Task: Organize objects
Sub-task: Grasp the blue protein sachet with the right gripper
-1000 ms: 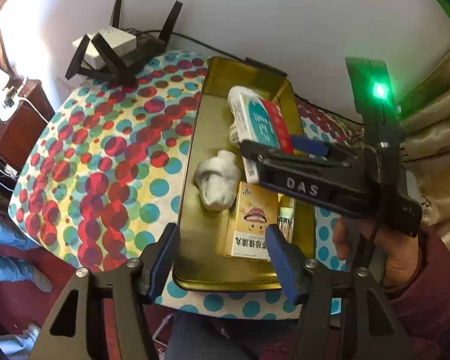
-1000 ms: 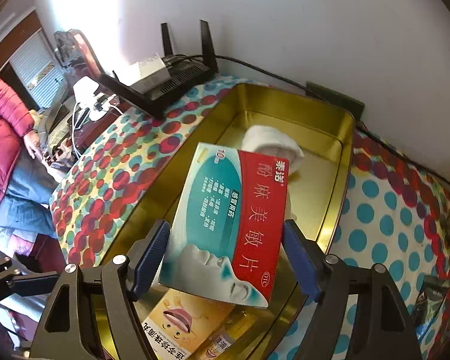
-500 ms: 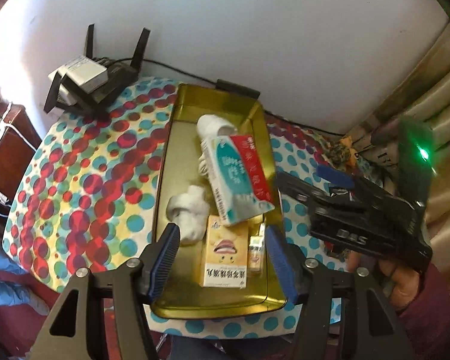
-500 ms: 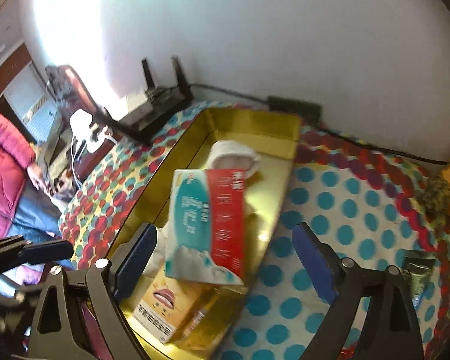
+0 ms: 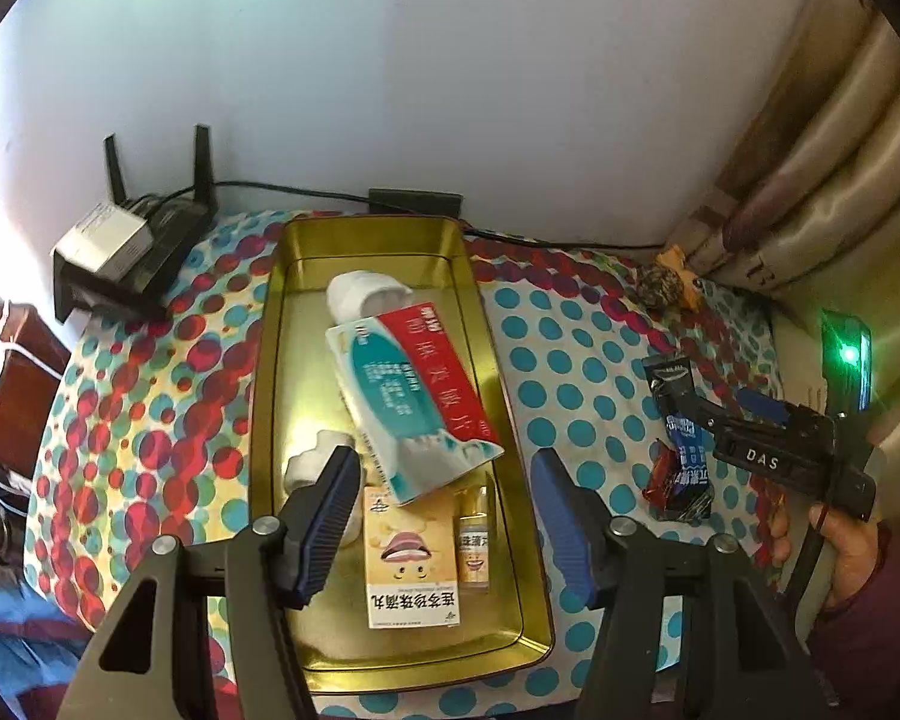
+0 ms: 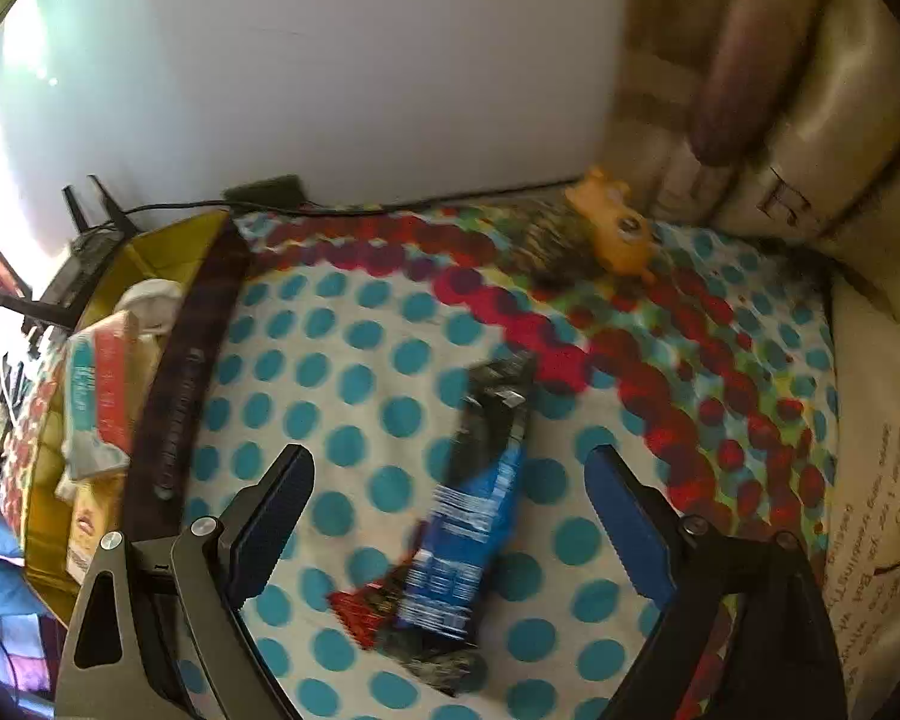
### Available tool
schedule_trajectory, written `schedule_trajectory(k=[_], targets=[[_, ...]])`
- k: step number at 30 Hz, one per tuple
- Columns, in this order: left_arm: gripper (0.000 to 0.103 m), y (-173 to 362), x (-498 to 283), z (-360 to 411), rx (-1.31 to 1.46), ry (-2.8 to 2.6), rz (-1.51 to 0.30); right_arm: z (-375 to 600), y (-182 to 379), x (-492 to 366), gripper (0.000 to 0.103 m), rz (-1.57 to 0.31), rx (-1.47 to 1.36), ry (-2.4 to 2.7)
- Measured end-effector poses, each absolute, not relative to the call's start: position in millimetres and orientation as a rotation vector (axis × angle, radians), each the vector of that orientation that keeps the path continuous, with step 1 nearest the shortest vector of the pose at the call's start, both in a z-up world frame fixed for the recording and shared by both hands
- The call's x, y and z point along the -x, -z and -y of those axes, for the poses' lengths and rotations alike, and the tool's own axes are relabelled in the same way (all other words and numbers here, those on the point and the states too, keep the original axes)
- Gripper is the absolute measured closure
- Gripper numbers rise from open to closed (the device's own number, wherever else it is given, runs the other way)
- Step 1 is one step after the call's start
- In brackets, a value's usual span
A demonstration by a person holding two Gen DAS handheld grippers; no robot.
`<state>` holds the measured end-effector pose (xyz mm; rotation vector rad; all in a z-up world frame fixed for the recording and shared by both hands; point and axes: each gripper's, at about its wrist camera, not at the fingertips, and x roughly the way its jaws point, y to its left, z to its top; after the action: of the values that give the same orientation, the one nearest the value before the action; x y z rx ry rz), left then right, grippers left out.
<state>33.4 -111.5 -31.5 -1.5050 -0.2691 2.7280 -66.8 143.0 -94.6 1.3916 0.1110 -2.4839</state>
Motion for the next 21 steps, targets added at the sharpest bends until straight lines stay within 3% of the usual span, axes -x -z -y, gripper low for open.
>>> schedule_trajectory(k=[7, 12, 18, 21], targets=[[0.042, 32.7, -24.7, 92.8, 1.507, -2.71, 0.176, -147.4, 113.8, 76.4, 0.02, -0.117, -1.451, 2.464], [0.042, 34.3, -22.0, 93.1, 1.524, -2.716, 0.171, -143.7, 123.6, 81.6, 0.031, -0.12, -1.497, 2.437], [0.042, 37.8, -18.1, 95.1, 1.558, -2.721, 0.181, -145.8, 131.8, 86.2, 0.033, -0.129, -1.531, 2.436], [0.042, 38.4, -14.6, 94.4, 1.57, -2.724, 0.184, -147.0, 138.3, 87.9, 0.045, -0.135, -1.559, 2.42]])
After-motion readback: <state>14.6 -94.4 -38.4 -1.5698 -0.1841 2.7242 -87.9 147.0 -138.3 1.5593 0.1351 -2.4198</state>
